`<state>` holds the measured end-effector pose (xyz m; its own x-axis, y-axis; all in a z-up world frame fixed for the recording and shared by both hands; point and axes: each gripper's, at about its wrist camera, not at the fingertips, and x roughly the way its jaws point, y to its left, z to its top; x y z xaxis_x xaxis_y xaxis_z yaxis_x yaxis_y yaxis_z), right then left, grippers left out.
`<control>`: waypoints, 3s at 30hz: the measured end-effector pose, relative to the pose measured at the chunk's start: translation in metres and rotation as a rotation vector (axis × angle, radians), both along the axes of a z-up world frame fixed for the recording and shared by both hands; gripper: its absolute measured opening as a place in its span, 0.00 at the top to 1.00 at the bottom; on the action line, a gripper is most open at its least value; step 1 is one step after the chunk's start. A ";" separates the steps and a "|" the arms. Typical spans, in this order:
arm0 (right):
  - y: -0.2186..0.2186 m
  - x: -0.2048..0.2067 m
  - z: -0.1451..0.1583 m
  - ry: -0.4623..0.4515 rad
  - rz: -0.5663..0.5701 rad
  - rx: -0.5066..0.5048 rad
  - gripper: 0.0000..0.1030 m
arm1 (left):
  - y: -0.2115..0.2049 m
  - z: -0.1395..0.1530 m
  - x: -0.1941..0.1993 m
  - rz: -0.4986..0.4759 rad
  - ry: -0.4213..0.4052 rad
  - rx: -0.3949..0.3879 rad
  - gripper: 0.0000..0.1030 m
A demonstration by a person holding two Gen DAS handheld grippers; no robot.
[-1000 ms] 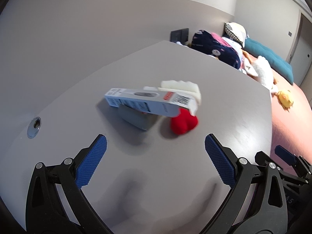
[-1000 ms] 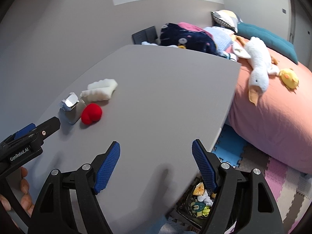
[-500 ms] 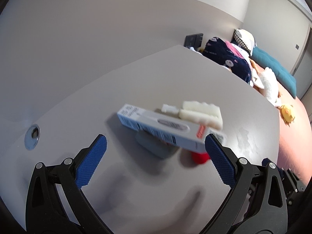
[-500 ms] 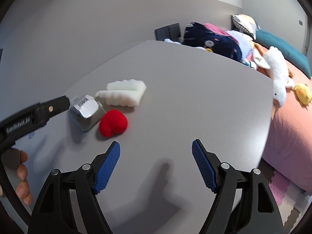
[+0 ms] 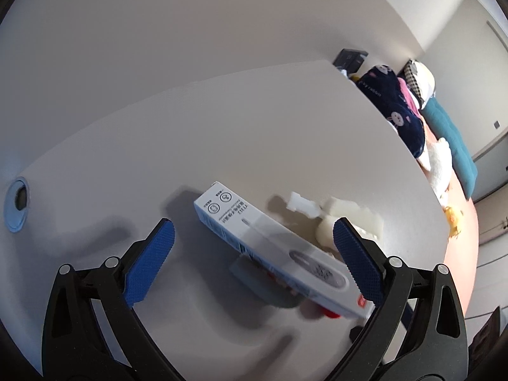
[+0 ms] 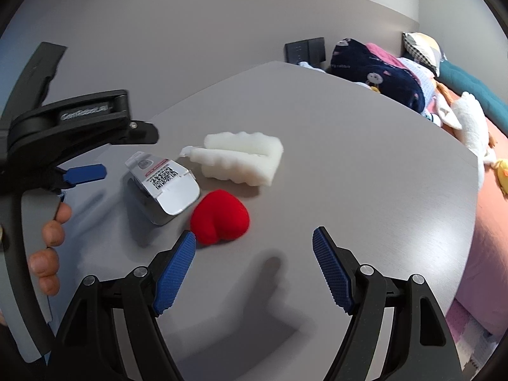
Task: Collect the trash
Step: 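Grasp the white thermometer box with the left gripper while the right grasps the red heart plush, then carry the thermometer box and red heart toward the black bin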
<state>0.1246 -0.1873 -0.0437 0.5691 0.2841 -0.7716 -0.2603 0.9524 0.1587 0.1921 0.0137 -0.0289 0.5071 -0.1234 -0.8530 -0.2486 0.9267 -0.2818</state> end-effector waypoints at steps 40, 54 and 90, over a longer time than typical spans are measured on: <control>-0.002 0.010 -0.002 -0.009 -0.003 -0.006 0.53 | -0.020 0.020 0.005 -0.182 -0.120 -0.120 0.73; -0.031 -0.019 0.027 -0.056 -0.050 0.015 0.53 | -0.051 0.068 -0.032 -0.261 -0.222 -0.085 0.74; -0.173 -0.131 0.061 -0.129 -0.303 0.041 0.53 | -0.206 0.078 -0.127 -0.537 -0.246 -0.081 0.74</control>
